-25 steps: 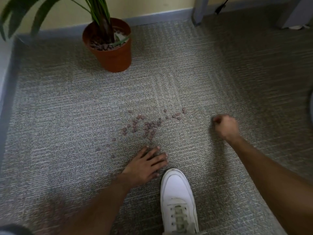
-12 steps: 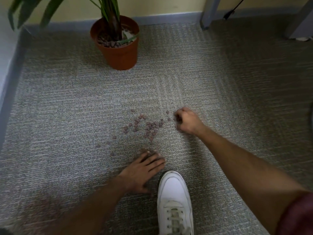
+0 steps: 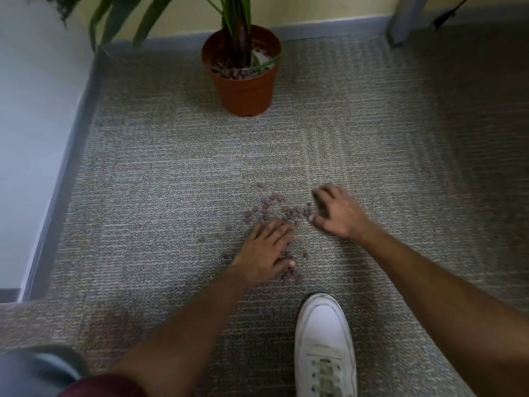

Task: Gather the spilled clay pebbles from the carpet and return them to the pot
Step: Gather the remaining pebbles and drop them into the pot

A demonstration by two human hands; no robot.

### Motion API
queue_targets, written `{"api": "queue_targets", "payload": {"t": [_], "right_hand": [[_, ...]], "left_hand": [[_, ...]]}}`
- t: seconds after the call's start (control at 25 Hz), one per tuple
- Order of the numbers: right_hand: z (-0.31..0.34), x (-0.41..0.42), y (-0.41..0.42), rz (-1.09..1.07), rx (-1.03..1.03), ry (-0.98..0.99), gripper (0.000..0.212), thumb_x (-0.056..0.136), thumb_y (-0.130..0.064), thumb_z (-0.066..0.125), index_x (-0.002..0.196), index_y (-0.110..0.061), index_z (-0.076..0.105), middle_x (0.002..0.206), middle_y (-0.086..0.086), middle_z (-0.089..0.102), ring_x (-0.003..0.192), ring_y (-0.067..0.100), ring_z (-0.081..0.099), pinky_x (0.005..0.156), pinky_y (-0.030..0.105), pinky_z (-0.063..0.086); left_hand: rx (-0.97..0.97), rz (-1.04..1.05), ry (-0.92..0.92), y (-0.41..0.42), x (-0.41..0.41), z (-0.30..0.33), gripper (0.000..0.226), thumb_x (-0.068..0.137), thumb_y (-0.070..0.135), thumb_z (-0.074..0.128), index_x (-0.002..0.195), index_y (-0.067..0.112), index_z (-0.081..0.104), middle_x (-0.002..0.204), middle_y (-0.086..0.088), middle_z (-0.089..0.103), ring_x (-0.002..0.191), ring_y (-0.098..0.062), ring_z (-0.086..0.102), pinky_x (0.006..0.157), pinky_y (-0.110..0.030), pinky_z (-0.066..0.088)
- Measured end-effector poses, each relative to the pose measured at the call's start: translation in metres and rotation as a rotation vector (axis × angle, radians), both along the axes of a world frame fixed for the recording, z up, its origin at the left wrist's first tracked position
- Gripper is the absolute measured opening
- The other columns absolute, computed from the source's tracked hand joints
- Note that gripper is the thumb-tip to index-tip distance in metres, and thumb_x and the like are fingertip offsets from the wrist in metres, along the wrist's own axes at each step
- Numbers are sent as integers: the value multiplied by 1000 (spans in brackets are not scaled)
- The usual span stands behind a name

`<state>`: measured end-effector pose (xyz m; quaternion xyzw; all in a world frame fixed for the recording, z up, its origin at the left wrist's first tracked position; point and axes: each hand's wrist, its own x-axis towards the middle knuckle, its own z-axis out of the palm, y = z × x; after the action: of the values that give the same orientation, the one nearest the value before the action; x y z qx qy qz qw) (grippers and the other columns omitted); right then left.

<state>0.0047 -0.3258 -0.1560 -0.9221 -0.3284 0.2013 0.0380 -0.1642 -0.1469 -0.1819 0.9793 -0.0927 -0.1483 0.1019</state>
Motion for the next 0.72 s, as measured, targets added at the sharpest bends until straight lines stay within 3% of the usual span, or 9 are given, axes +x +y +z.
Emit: {"api": "queue_targets", "payload": {"t": [0.2,0.32,0.4,0.52,0.6,0.72], "right_hand": [[6,-42,16,317,184,31,63,86,-54,50,138,-21,45,140,4,49,127,22,43,107,41,35],[13,-26,4,23,277,44,66,81,-61,54,136,-26,45,136,2,50,123,21,47,101,37,36],[15,-15,-9,-130,110,73,80,73,-67,62,139,-27,39,135,4,45,121,23,46,98,40,41],[12,-24,-9,-85,-82,49,92,66,-71,67,139,-26,34,133,6,41,120,24,43,96,41,44],[9,-36,6,-21,-6,70,84,66,-68,69,133,-25,39,130,3,43,117,21,42,97,38,42],[11,-51,30,91,150,246,79,69,-57,74,133,-23,43,124,-1,45,117,19,43,99,36,40]], "left_hand": [[-83,201,-10,28,-5,-2,104,73,86,26,152,20,8,161,2,4,147,-16,-6,118,-39,-5],[-98,344,0,41,-14,0,113,66,91,27,152,21,6,161,3,1,147,-16,-6,120,-42,3],[-58,380,18,50,-21,2,115,64,92,26,152,20,6,162,1,0,148,-19,-4,120,-43,6],[-42,387,68,56,-23,4,115,65,90,35,152,22,5,161,1,-9,147,-20,-7,118,-41,4],[-63,332,76,49,-17,4,114,66,86,43,152,22,7,161,1,-8,147,-21,-9,119,-43,5],[-121,183,59,28,-7,5,109,68,81,51,151,20,14,161,0,4,148,-22,2,119,-45,14]]}}
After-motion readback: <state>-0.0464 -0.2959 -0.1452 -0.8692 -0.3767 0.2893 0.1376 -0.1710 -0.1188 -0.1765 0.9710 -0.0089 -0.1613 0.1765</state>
